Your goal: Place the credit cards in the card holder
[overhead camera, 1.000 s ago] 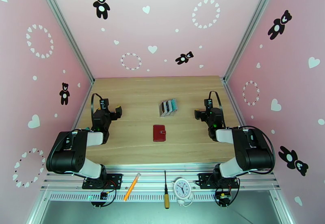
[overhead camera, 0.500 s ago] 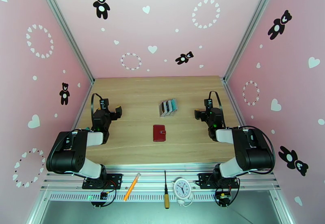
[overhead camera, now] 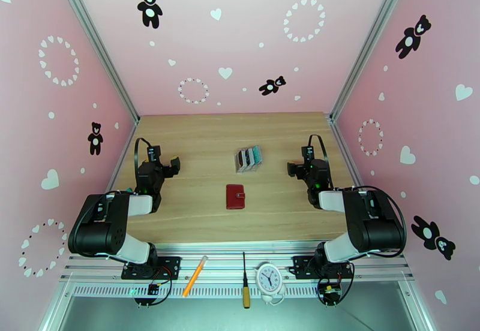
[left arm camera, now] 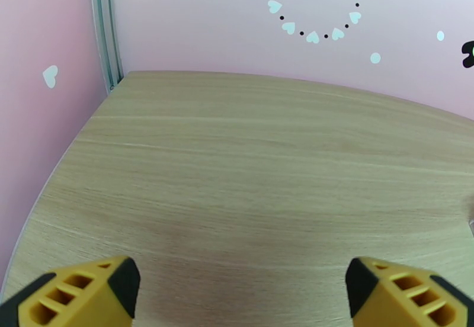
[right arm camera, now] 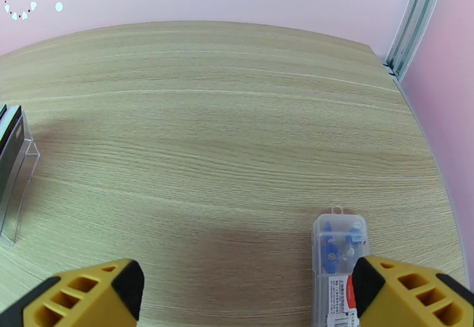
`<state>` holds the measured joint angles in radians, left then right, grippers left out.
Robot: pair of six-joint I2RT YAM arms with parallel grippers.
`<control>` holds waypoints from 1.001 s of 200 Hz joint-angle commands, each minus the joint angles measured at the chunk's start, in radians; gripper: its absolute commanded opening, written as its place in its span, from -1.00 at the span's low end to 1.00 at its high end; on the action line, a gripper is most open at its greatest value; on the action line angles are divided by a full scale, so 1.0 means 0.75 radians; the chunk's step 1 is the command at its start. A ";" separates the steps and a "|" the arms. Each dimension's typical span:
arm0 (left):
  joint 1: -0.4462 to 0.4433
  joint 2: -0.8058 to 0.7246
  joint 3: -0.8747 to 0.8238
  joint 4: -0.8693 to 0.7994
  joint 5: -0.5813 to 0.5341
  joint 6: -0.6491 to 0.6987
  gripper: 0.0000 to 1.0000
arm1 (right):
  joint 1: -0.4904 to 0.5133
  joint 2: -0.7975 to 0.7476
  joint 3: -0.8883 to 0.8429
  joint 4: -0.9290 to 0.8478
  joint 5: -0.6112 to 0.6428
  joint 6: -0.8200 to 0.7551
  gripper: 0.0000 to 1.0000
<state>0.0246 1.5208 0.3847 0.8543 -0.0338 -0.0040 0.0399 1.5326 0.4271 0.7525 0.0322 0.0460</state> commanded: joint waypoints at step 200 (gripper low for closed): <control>-0.159 -0.775 0.097 -0.859 -0.555 -0.478 0.96 | 0.182 -0.099 0.882 -1.607 0.964 0.638 0.98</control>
<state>-0.0830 0.9897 0.3866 0.4362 -0.3725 -0.1829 0.1093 1.4094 0.9592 -0.1112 0.5632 0.3859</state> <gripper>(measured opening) 0.981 0.989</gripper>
